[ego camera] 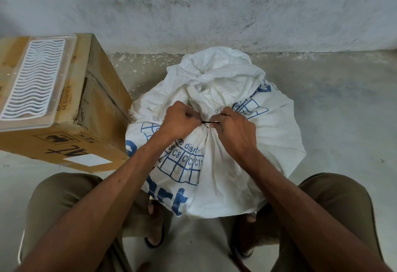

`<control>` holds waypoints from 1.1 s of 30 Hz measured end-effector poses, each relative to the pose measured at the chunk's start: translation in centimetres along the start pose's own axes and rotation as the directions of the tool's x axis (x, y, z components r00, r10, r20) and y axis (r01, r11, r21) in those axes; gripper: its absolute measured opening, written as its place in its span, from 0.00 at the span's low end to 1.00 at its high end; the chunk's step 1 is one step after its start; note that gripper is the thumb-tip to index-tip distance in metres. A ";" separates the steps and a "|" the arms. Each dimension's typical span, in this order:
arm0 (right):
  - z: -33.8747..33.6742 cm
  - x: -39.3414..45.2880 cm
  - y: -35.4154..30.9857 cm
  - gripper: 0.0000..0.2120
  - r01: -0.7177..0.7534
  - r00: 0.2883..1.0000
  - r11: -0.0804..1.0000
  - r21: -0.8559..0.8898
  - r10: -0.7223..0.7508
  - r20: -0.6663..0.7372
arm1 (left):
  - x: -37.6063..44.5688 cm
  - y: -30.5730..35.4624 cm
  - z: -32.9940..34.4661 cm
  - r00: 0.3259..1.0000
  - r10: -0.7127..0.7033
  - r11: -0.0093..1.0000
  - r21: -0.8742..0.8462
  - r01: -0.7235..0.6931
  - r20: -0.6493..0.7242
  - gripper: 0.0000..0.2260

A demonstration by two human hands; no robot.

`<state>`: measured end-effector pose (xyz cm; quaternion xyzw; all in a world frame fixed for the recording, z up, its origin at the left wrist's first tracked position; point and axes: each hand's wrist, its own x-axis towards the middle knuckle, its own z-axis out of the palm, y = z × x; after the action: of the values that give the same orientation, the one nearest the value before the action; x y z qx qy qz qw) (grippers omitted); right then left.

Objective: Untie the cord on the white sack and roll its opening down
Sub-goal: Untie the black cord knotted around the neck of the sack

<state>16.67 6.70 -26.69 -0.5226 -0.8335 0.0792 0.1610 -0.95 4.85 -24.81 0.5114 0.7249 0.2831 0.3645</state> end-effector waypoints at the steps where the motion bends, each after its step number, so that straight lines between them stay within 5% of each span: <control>1: -0.1 0.1 0.0 0.07 -0.004 1.000 1.000 0.009 0.004 -0.008 | -0.1 0.1 -0.2 0.998 -0.067 0.995 -0.078 0.068 0.017 0.08; 7: 0.4 0.4 0.2 0.07 0.067 0.998 0.997 0.031 -0.067 -0.012 | 0.6 -0.6 -0.6 0.954 -0.273 0.890 -0.343 0.300 0.123 0.09; 14: 0.6 1.1 1.9 0.12 0.127 0.991 0.953 0.276 -0.131 -0.003 | 1.5 -0.9 -0.4 0.926 -0.303 0.827 -0.421 0.374 0.226 0.05; 16: 0.9 1.1 2.3 0.14 0.125 0.991 0.936 0.328 -0.133 0.003 | 1.6 -1.1 -0.1 0.948 -0.258 0.883 -0.353 0.309 0.184 0.07; 19: 1.1 1.1 2.6 0.14 0.105 0.993 0.930 0.351 -0.119 0.019 | 1.5 -1.5 0.2 0.998 0.009 0.990 -0.139 -0.001 0.057 0.08; 21: 1.2 1.2 3.0 0.13 0.082 0.995 0.929 0.361 -0.100 0.030 | 1.4 -1.8 0.4 0.979 0.162 0.985 -0.073 -0.154 0.121 0.08; 24: 1.5 1.1 3.4 0.13 0.064 0.995 0.918 0.391 -0.090 0.049 | 1.0 -2.2 0.6 0.958 0.108 0.974 -0.219 -0.049 0.265 0.15; 28: 1.5 1.0 3.2 0.20 0.016 0.996 0.884 0.467 -0.054 0.070 | 0.6 -2.6 1.1 0.995 -0.001 0.926 -0.376 0.038 0.100 0.09; 33: 1.5 1.1 3.1 0.21 0.007 0.999 0.863 0.505 -0.030 0.039 | 0.5 -3.2 2.2 0.967 0.255 0.958 -0.138 -0.252 0.004 0.06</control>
<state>18.31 9.11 -28.79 -0.4524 -0.7922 0.3046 0.2738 -0.97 4.45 -28.68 0.5771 0.6282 0.3709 0.3671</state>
